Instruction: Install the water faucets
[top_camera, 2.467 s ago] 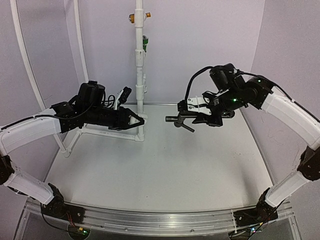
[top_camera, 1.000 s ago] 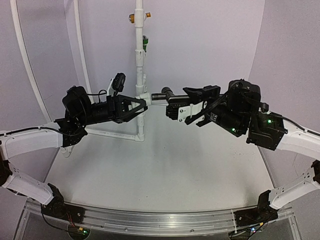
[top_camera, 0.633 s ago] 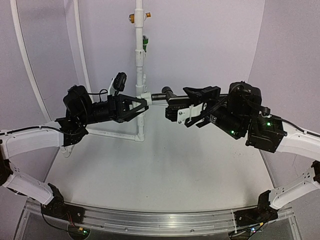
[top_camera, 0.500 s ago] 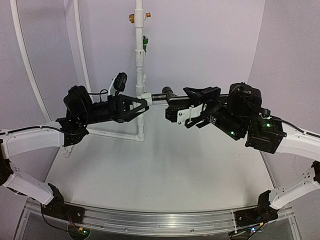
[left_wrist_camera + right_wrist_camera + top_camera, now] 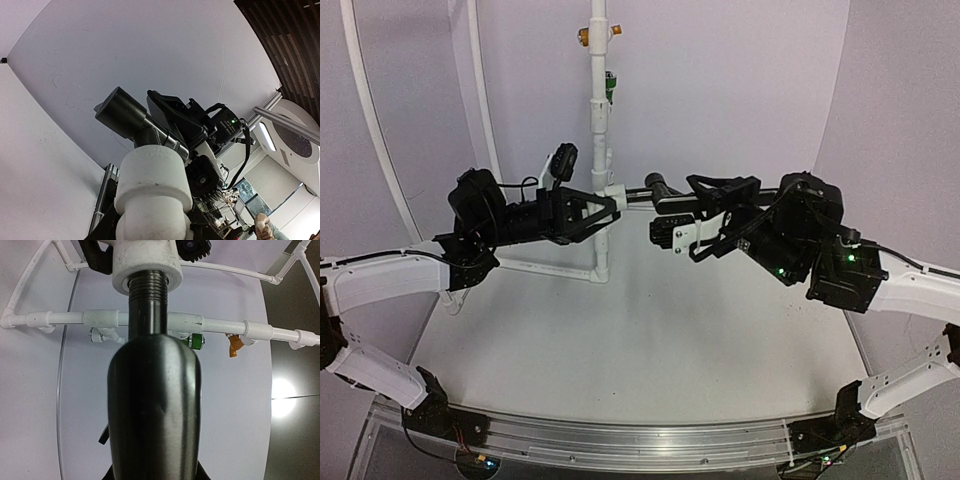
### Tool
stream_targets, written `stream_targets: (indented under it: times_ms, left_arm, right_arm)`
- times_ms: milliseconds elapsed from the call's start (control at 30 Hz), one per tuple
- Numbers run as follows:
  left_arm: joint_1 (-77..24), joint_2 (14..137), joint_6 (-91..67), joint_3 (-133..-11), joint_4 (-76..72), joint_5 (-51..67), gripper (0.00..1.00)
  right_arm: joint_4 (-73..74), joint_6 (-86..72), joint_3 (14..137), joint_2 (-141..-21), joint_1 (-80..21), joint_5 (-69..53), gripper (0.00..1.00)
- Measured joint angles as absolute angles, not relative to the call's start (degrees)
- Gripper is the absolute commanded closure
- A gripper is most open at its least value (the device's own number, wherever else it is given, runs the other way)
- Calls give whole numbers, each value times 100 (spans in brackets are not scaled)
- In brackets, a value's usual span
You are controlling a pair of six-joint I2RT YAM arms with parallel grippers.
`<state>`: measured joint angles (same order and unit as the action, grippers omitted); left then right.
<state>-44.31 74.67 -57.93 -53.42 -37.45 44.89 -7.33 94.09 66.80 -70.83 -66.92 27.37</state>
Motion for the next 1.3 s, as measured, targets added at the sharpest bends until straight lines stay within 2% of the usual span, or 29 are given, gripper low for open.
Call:
stream_targets:
  times_ms: [433,667,900,1300]
  left_arm:
    - [-4431,7577,-5800,-5669,-3138,4462,100]
    - [-4429,7590,-5831,-5669,-3307,4566,100]
    - [-4431,7592,-5363,-5733,-3133,4658,100]
    - [-4593,7389,-3295,-6327,-1371,4389,100]
  right_arm:
    - [-2146,10633,6027,-7037,-6755,3044,100]
    - [-2303,10736,5999,-7020,-6787,3037,100]
    - [-2075,10393,6027,-6973,-6834,3080,100]
    - [-277,9137,6845,-6990,-6980,3287,100]
